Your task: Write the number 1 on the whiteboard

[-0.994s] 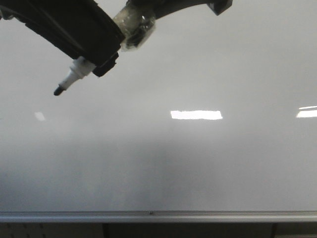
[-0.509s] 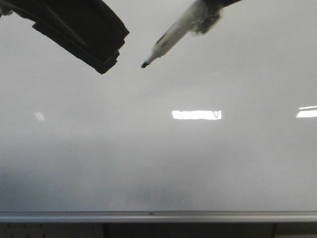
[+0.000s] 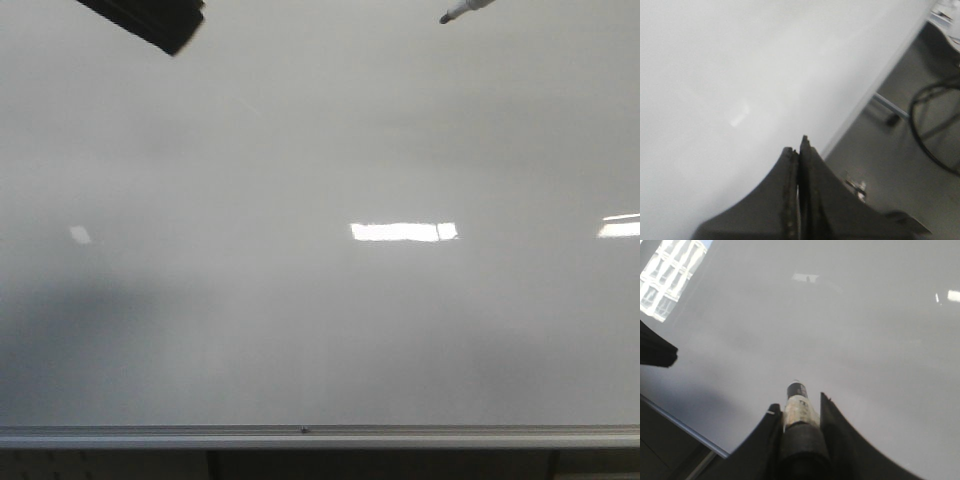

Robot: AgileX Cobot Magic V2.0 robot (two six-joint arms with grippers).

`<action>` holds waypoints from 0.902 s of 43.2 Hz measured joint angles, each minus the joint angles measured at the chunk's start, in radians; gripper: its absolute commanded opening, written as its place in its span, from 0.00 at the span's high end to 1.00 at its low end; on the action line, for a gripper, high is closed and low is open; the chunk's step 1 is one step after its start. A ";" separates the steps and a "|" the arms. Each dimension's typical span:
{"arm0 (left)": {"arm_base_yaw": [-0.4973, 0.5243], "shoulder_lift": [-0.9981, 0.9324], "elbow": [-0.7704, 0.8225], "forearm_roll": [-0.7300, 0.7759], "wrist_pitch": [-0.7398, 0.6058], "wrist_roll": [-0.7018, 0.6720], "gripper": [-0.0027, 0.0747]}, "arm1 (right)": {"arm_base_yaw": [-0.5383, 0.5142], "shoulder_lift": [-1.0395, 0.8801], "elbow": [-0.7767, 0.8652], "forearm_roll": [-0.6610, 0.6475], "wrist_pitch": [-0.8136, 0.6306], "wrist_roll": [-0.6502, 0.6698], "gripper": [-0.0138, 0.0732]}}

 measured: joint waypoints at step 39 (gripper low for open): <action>0.461 -0.743 0.648 0.292 -0.389 -0.468 0.99 | -0.002 0.268 -0.120 0.012 -0.150 0.002 0.97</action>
